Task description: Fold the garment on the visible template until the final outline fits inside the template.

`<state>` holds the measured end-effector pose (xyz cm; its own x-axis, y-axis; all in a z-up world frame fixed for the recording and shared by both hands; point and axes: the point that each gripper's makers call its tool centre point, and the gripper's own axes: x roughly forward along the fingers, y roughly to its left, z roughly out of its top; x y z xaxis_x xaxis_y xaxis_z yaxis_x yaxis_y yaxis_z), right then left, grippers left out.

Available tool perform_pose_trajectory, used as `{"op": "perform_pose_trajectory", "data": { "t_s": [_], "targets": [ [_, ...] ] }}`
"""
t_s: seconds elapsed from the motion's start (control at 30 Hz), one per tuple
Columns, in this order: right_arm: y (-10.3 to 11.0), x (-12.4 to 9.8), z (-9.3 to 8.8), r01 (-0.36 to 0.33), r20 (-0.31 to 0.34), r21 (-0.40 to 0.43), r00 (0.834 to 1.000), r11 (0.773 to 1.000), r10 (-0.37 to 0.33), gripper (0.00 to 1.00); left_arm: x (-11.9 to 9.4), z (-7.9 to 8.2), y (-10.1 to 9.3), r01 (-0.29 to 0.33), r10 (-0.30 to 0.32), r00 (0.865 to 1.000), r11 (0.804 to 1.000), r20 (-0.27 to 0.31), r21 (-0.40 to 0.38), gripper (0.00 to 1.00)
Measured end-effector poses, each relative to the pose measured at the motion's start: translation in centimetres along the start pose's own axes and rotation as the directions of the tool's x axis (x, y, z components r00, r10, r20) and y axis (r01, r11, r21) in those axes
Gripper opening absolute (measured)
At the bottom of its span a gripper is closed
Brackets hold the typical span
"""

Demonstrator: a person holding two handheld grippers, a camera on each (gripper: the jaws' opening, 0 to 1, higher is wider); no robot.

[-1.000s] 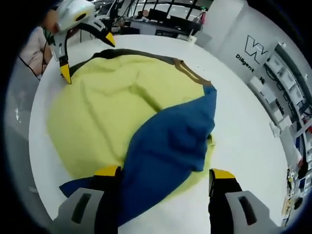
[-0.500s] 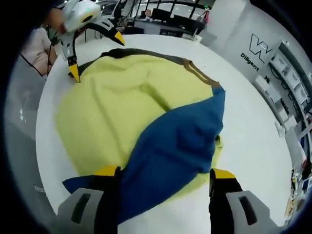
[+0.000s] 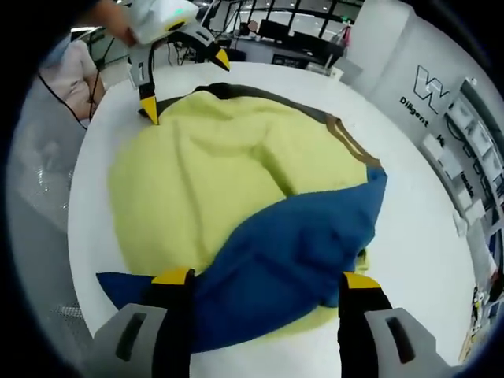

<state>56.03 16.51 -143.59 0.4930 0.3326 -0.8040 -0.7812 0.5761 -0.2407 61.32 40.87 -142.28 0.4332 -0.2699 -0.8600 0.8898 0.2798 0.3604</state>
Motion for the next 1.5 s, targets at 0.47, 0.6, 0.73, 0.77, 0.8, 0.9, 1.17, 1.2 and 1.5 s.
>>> {"op": "perform_pose_trajectory", "data": {
  "t_s": [0.47, 0.6, 0.73, 0.77, 0.8, 0.9, 1.17, 1.2, 1.5],
  "targets": [
    [2.5, -2.2, -0.1, -0.019, 0.06, 0.111, 0.998, 0.994, 0.012, 0.64, -1.5, 1.0, -0.9, -0.004, 0.007, 0.998, 0.999, 0.057, -0.049, 0.88],
    [3.6, -3.2, 0.1, -0.042, 0.079, 0.108, 0.996, 0.993, 0.034, 0.62, -1.9, 1.1, -1.2, -0.001, 0.007, 0.997, 0.997, 0.078, -0.075, 0.87],
    [4.6, -3.7, 0.1, -0.059, 0.1, 0.092, 0.994, 0.994, 0.05, 0.6, -2.5, 1.7, -1.7, 0.015, 0.004, 0.991, 0.991, 0.134, -0.136, 0.88],
    [5.1, -3.9, 0.3, -0.073, 0.11, 0.085, 0.992, 0.994, 0.064, 0.6, -2.6, 1.7, -1.8, 0.017, 0.004, 0.989, 0.99, 0.146, -0.14, 0.88],
    [5.3, -4.0, 0.3, -0.079, 0.109, 0.08, 0.992, 0.994, 0.07, 0.59, -2.7, 1.8, -1.8, 0.017, 0.005, 0.988, 0.99, 0.155, -0.141, 0.89],
    [6.6, -4.4, 0.6, -0.117, 0.122, 0.058, 0.986, 0.991, 0.11, 0.58, -3.2, 1.9, -2.1, 0.03, 0.0, 0.982, 0.987, 0.191, -0.156, 0.9],
    [10.2, -4.4, -0.8, -0.209, 0.077, 0.002, 0.975, 0.978, 0.208, 0.54, -4.7, 2.4, -2.6, 0.068, 0.009, 0.953, 0.968, 0.302, -0.242, 0.98],
    [10.4, -4.3, -1.0, -0.211, 0.072, -0.001, 0.975, 0.978, 0.21, 0.52, -4.8, 2.3, -2.7, 0.07, 0.009, 0.952, 0.967, 0.306, -0.244, 0.99],
    [11.3, -4.0, -1.7, -0.201, 0.037, -0.005, 0.979, 0.98, 0.201, 0.35, -5.9, 2.5, -4.0, 0.107, 0.009, 0.933, 0.948, 0.361, -0.301, 0.96]
  ]
}}
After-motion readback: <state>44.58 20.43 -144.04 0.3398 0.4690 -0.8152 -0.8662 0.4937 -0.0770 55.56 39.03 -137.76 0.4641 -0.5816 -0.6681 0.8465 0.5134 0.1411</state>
